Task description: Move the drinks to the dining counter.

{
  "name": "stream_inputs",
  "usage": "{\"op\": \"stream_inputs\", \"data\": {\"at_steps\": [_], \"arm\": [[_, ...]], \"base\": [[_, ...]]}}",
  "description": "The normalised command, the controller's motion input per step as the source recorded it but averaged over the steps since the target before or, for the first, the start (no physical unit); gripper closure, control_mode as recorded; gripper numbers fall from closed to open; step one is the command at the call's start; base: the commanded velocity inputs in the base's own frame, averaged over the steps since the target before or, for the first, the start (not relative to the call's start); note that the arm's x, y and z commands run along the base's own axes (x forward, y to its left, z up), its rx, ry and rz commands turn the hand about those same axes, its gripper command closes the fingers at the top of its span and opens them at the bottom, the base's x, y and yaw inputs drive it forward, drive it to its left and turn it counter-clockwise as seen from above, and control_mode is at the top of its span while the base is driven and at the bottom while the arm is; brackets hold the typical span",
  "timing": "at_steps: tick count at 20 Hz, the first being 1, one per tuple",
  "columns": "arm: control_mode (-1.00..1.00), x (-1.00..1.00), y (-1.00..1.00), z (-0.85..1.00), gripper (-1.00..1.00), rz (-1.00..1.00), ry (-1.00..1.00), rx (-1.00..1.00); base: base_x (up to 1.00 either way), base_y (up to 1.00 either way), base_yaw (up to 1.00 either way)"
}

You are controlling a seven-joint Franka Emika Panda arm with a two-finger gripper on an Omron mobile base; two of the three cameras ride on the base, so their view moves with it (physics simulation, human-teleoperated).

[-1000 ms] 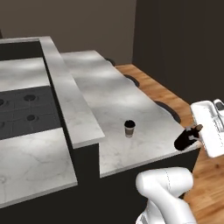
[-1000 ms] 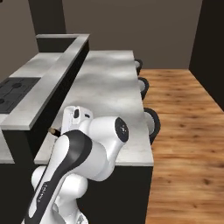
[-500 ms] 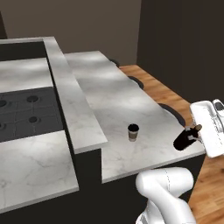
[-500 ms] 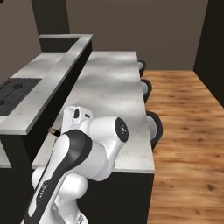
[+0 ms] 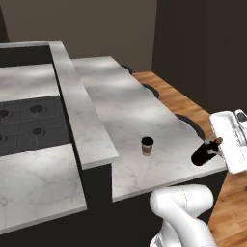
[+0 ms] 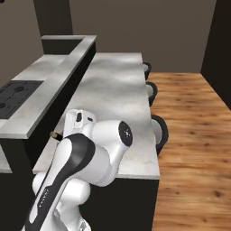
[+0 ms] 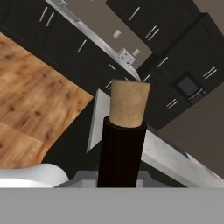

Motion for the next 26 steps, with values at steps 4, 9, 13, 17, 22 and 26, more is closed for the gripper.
{"op": "stream_inputs", "data": {"at_steps": [4, 9, 13, 17, 22, 26], "arm": [[-1.00, 0.04, 0.00, 0.00, 1.00, 0.00, 0.00, 0.00], [-1.00, 0.30, -0.18, 0.00, 1.00, 0.00, 0.00, 0.03], [-1.00, 0.46, -0.22, 0.00, 1.00, 0.00, 0.00, 0.04], [-1.00, 0.53, -0.11, 0.00, 1.00, 0.00, 0.01, 0.06], [-1.00, 0.81, 0.00, 0.00, 1.00, -0.03, 0.11, 0.17], [-1.00, 0.85, 0.00, -0.04, 1.00, -0.11, 0.13, 0.20]], "base": [[0.01, 0.00, 0.00], [0.00, 0.00, 0.00], [0.00, 0.00, 0.00], [0.00, 0.00, 0.00], [0.00, 0.00, 0.00], [0.00, 0.00, 0.00]]}}
